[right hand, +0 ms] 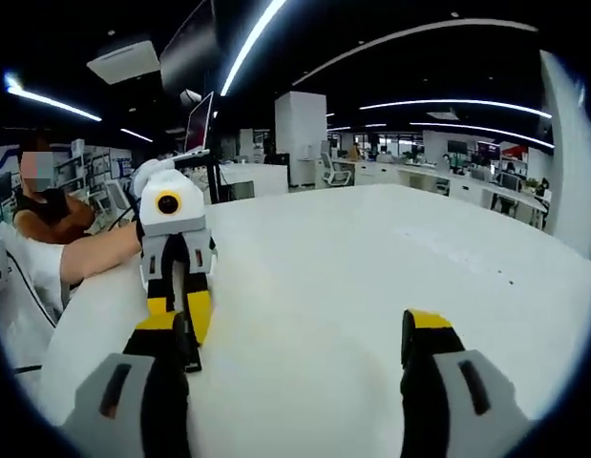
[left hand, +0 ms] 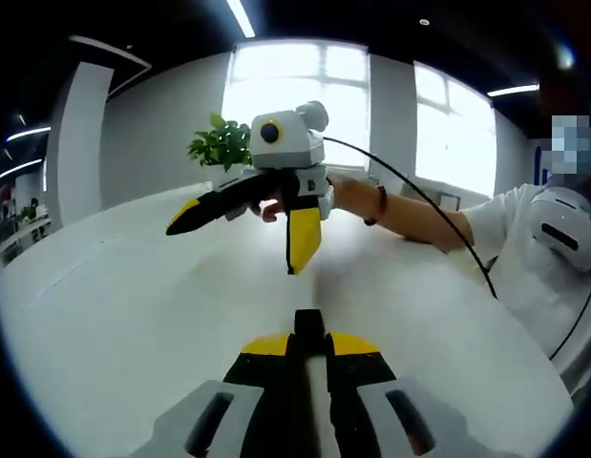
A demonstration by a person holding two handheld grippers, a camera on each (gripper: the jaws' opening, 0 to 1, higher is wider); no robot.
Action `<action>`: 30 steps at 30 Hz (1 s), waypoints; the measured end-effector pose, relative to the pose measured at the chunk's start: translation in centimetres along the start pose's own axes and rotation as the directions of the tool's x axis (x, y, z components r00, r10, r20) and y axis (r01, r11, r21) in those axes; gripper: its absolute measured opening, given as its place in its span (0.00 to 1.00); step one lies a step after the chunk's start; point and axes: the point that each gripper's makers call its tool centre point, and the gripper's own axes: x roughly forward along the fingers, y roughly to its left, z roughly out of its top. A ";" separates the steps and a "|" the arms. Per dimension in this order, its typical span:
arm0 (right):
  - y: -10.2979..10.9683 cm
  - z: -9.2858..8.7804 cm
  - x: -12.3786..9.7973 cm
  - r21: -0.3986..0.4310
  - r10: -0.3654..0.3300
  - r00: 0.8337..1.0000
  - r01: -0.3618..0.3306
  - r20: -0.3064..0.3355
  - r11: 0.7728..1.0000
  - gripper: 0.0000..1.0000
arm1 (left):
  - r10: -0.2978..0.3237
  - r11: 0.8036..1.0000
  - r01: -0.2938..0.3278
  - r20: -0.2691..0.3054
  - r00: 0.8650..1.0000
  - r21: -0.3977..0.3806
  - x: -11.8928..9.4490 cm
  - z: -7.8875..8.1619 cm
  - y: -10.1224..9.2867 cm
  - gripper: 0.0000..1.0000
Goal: Snap the two parts of the plastic buckle together until the buckle closes and remains connected.
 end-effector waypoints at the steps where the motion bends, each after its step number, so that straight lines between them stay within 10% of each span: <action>1: -0.2 0.1 -0.1 -0.005 -0.017 1.000 0.017 0.011 1.000 1.00 | 0.000 1.000 0.000 0.000 1.000 0.000 0.0 0.0 0.0 0.11; 30: -2.0 1.3 -1.3 -0.001 -0.084 0.995 0.084 0.056 0.996 0.93 | 0.019 0.999 -0.019 -0.001 1.000 -0.029 -0.2 0.2 0.5 0.11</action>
